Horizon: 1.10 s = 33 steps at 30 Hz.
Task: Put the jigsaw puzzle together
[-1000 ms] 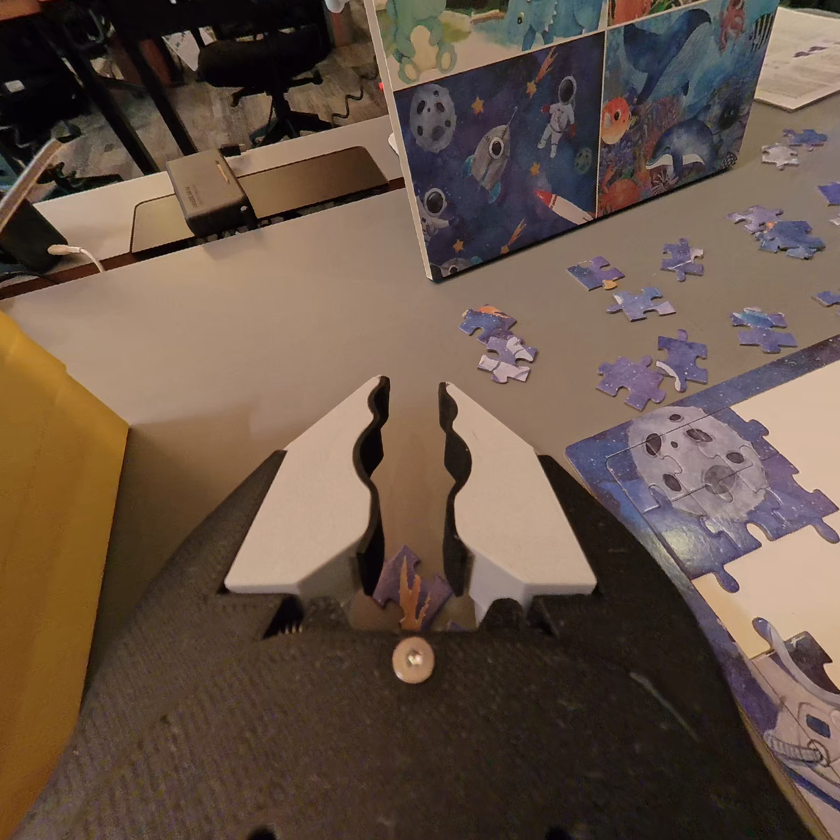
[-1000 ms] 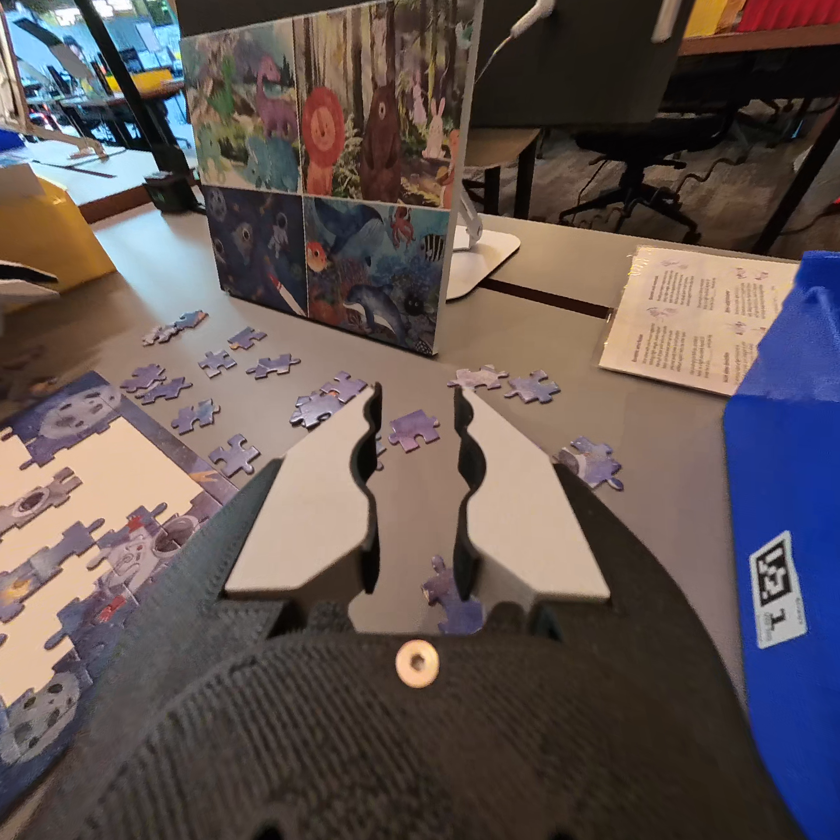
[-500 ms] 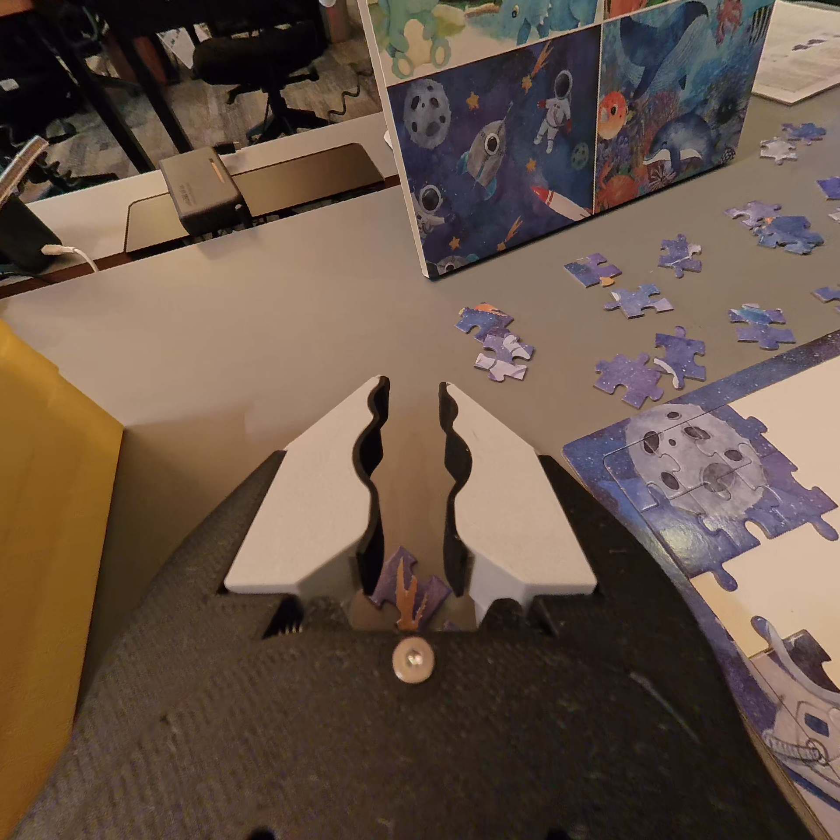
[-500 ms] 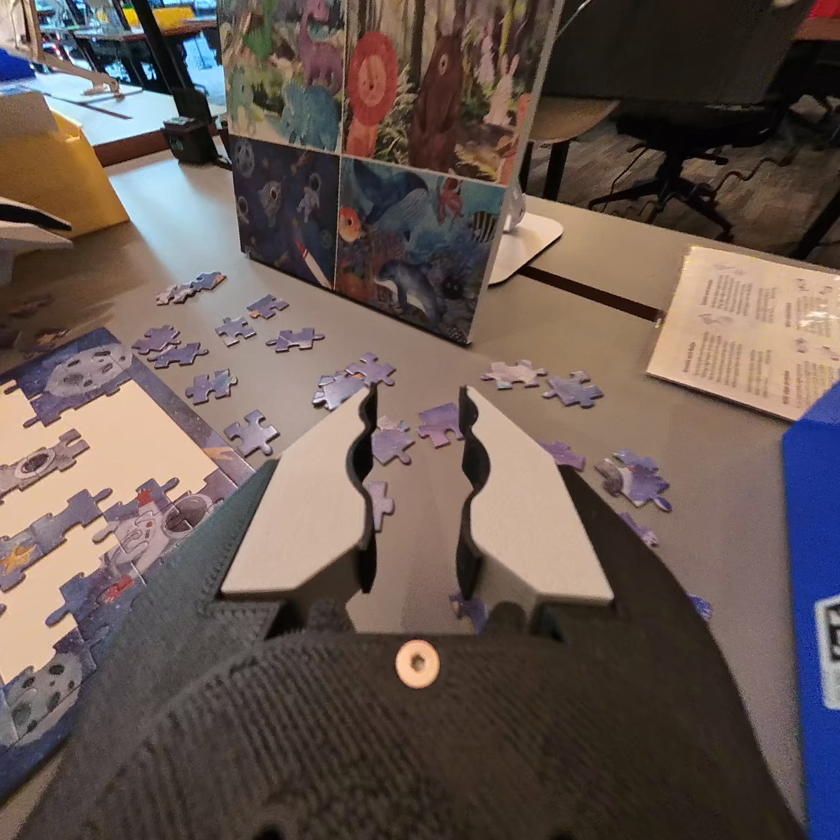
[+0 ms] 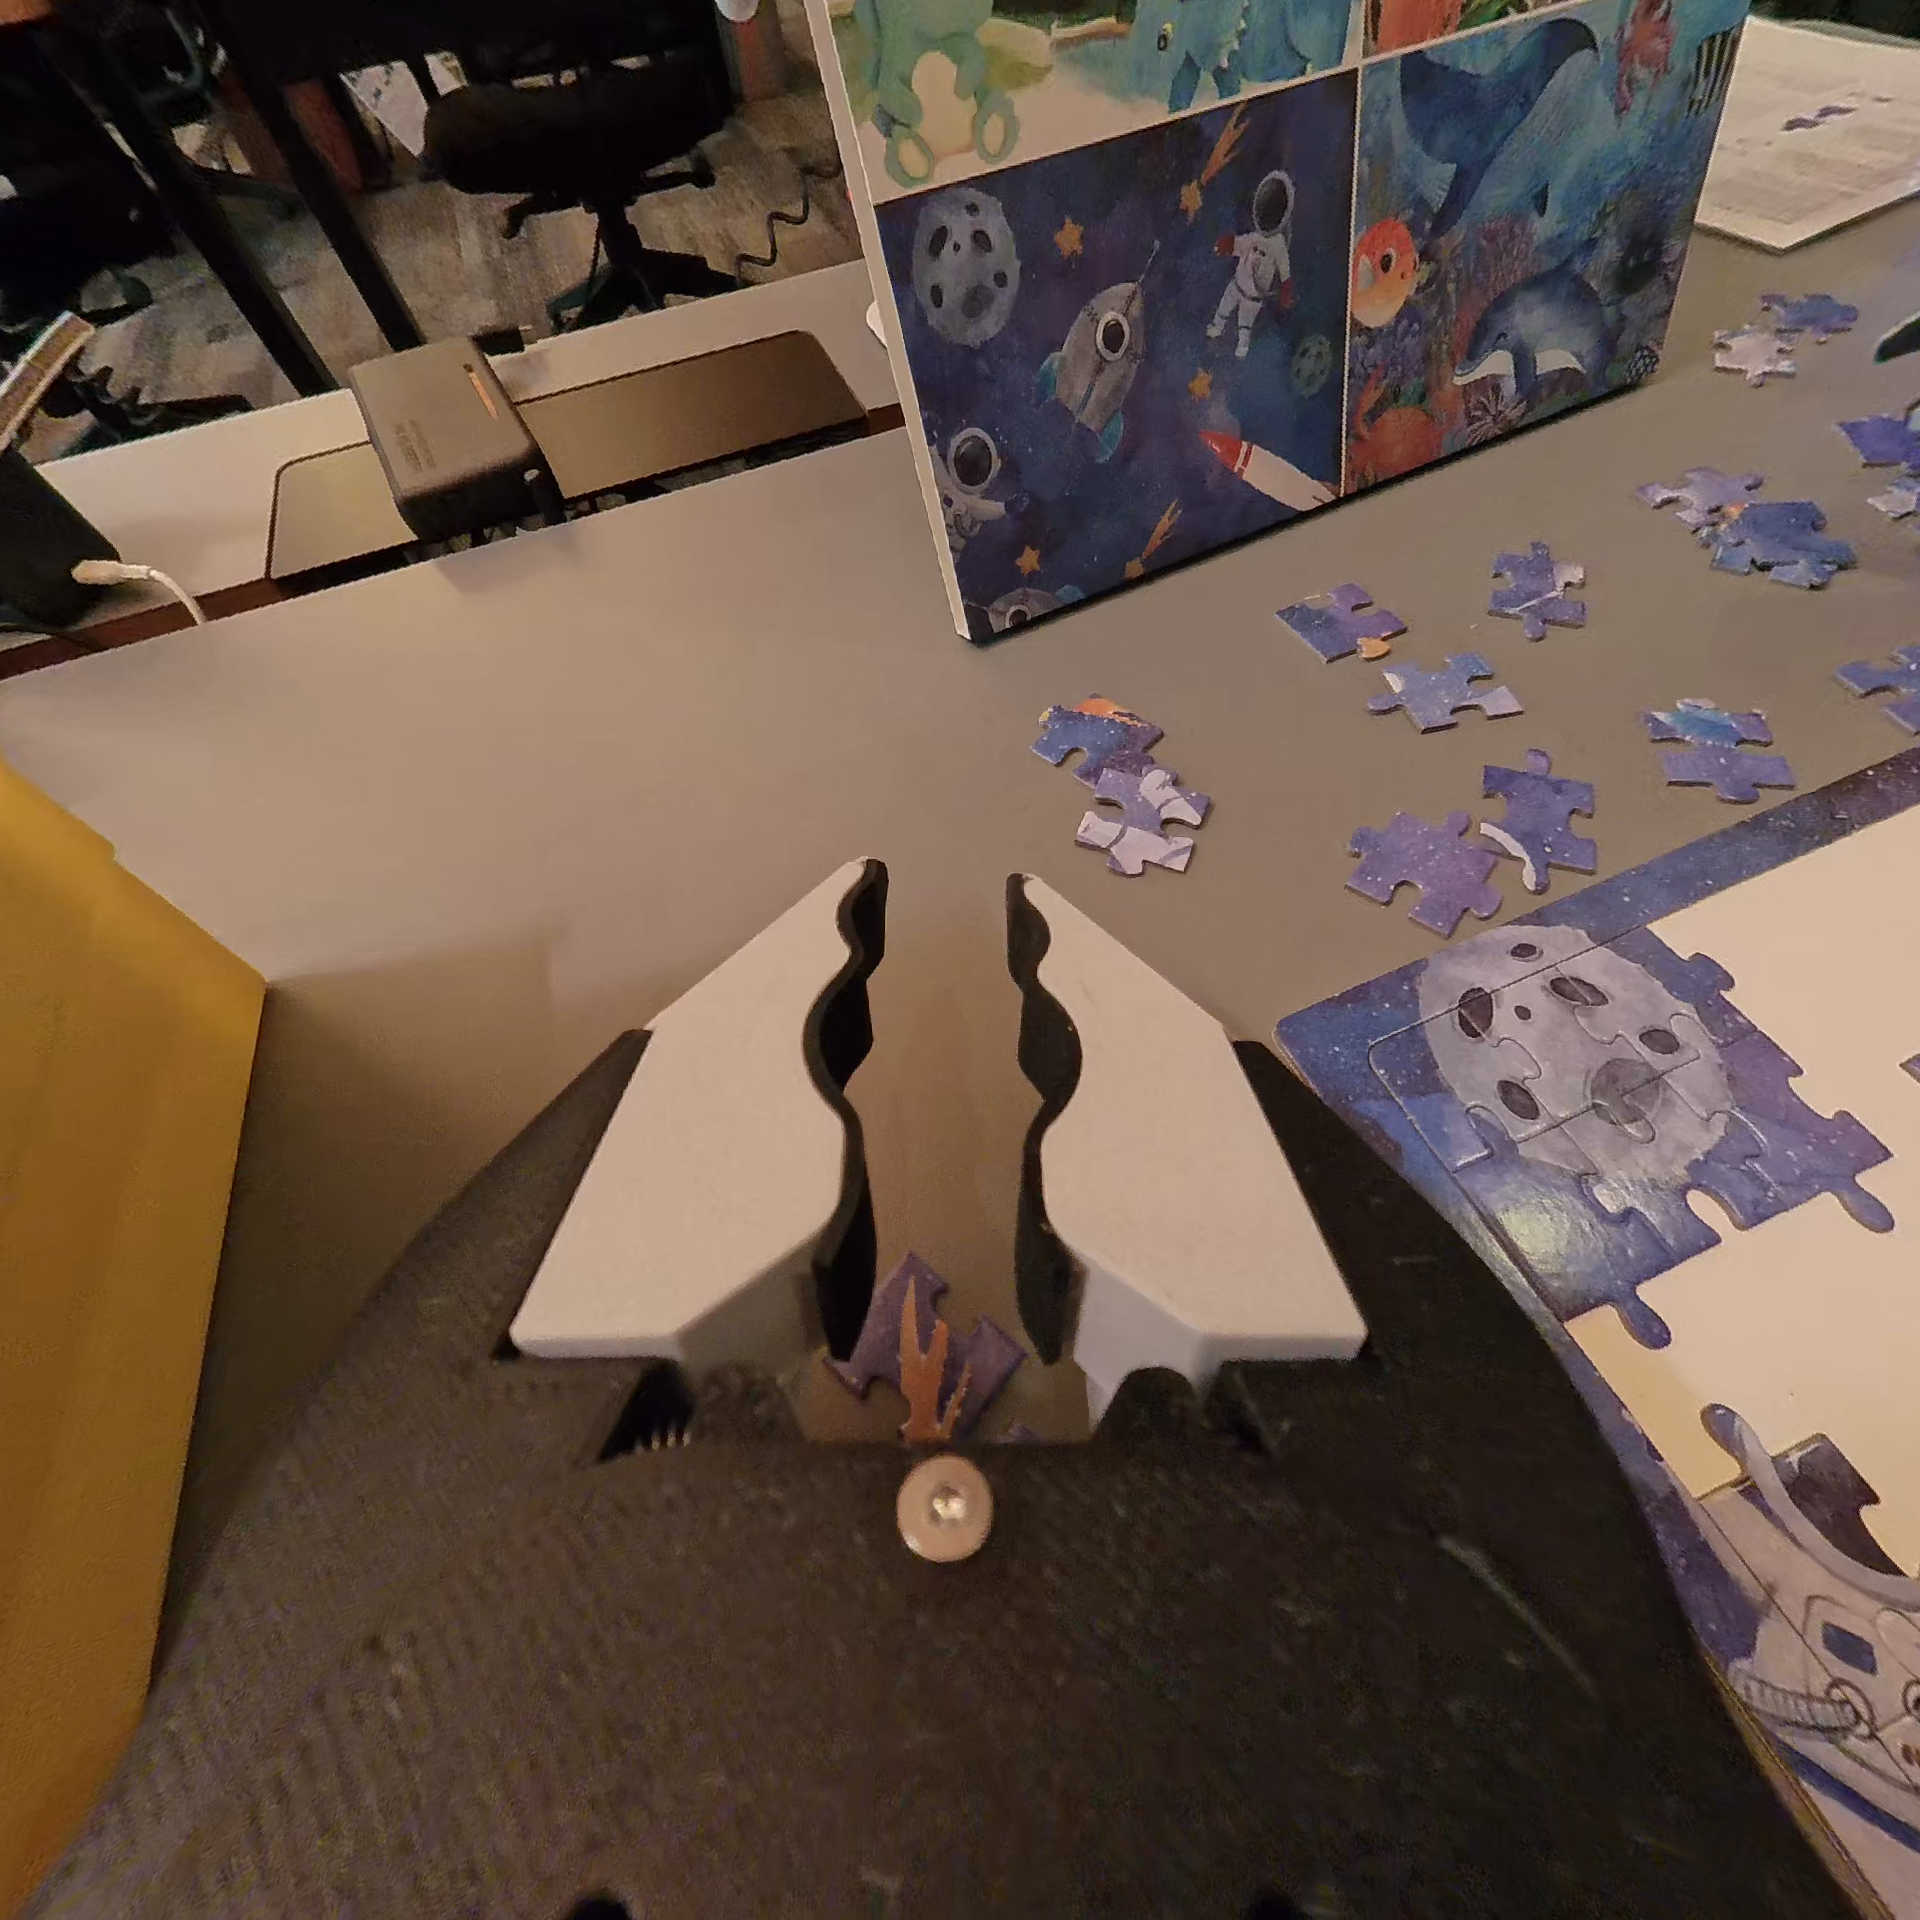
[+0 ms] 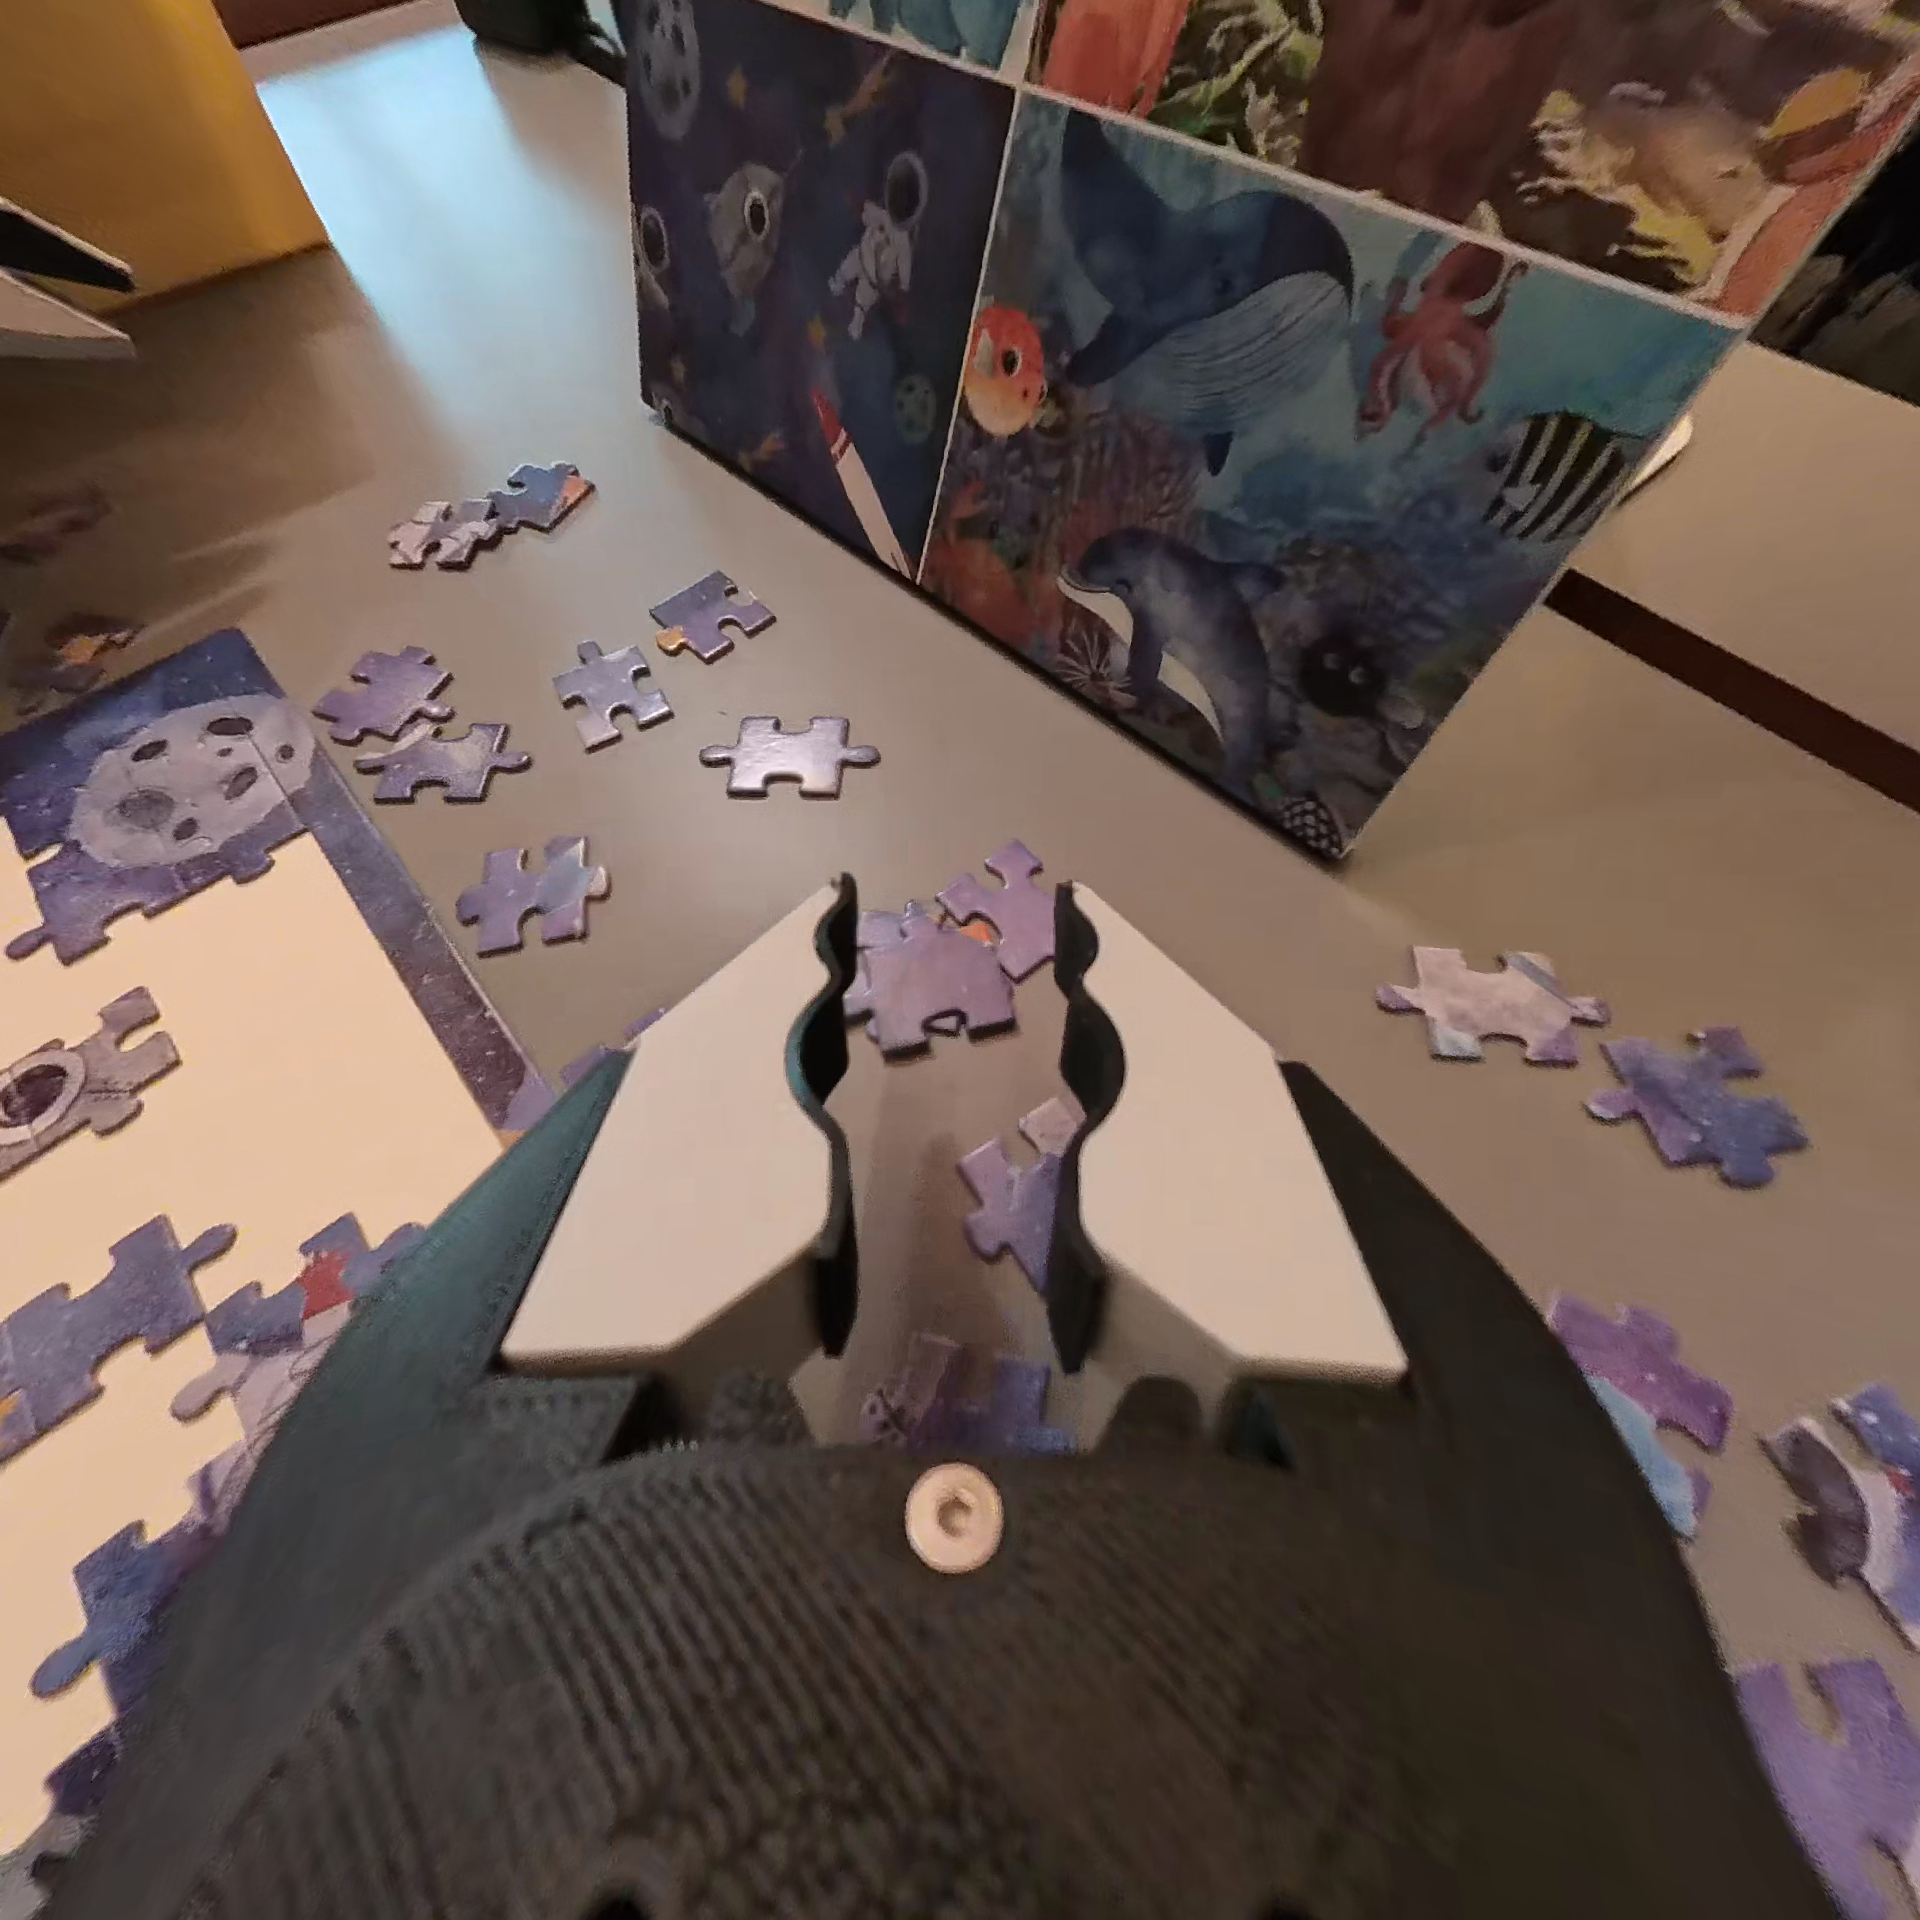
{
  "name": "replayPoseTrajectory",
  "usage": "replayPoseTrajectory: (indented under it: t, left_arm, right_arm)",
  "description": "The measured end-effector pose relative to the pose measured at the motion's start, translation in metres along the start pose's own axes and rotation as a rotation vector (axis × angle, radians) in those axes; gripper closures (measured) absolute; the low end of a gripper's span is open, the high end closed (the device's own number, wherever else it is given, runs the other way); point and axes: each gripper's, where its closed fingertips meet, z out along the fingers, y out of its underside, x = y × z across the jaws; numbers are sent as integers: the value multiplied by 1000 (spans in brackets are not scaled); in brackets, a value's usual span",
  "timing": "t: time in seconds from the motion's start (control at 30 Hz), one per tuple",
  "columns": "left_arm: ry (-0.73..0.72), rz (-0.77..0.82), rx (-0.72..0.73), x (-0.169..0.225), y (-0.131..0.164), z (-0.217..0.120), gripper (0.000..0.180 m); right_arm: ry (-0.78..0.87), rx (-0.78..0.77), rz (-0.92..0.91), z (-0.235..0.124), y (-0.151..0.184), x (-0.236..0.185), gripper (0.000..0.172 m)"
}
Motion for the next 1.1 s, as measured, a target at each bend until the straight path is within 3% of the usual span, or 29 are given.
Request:
replayPoseTrajectory:
  t: [0.17, 0.63, 0.73, 0.83, 0.9, 0.97, 1.1]
  left_arm:
    - [1, 10, -7, 1, 1, 1, 159]
    - [2, 16, -13, 2, 2, 2, 158]
    - [3, 15, -13, 2, 2, 2, 158]
    - [3, 15, -12, 2, 1, 2, 158]
    - [3, 15, -12, 2, 2, 2, 158]
    - [3, 15, -12, 2, 2, 2, 157]
    - [3, 17, -13, 3, 2, 2, 157]
  right_arm:
    - [-42, -15, 50, 5, 8, 0, 135]
    - [-17, -181, -56, 15, 36, -6, 133]
    - [-23, -185, -50, 15, 36, -7, 137]
    - [-30, -177, -55, 12, 36, -7, 159]
    - [-34, -163, -51, 9, 34, -7, 161]
    - [-43, -137, -38, 6, 29, -8, 158]
    - [-73, -135, -19, 8, 29, -12, 136]
